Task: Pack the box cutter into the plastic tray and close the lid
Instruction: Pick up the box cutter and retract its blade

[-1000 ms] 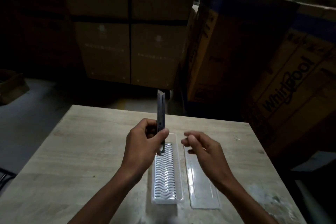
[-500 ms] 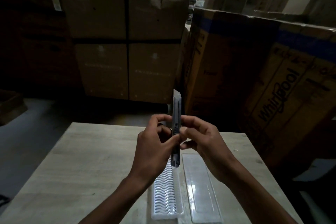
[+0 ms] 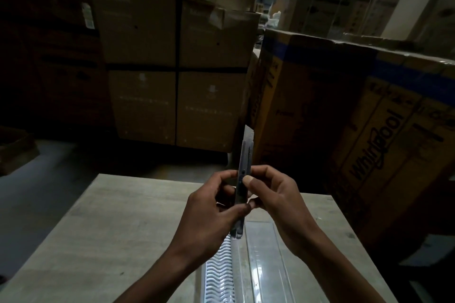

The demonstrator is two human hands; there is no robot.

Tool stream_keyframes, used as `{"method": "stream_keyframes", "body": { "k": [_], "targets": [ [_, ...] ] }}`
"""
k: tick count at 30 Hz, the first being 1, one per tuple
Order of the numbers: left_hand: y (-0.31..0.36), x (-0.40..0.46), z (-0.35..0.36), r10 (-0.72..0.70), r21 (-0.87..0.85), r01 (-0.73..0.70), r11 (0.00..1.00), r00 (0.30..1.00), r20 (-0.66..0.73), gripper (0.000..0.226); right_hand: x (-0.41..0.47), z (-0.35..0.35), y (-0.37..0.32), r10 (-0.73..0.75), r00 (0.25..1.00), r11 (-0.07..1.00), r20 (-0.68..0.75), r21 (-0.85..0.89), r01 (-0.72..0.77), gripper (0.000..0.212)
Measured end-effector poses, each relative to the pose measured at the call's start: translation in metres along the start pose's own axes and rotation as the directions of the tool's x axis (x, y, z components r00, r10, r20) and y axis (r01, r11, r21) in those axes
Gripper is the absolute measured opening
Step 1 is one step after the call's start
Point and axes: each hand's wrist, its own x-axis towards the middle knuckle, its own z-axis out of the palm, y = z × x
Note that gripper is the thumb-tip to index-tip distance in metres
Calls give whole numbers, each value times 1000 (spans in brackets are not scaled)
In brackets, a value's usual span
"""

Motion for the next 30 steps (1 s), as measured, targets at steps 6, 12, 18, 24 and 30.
{"method": "stream_keyframes", "body": {
  "k": [6, 12, 18, 24, 30],
  "targets": [
    [7, -8, 0, -4, -4, 4, 1000, 1000, 20, 67, 8, -7, -11, -81, 997, 995, 20, -49, 82, 34],
    [11, -14, 1, 3, -14, -2, 1000, 999, 45, 63, 14, -17, -23, -134, 990, 987, 41, -89, 137, 48],
    [14, -17, 3, -3, -8, 4, 1000, 998, 67, 62, 18, -22, -35, -156, 987, 984, 25, -83, 157, 54],
    [19, -21, 3, 9, 4, -9, 1000, 998, 69, 61, 23, -30, -45, -183, 983, 980, -5, -77, 182, 55],
    [18, -22, 1, 12, -5, -12, 1000, 998, 68, 61, 20, -25, -45, -193, 981, 977, 10, -94, 193, 54]
  ]
}}
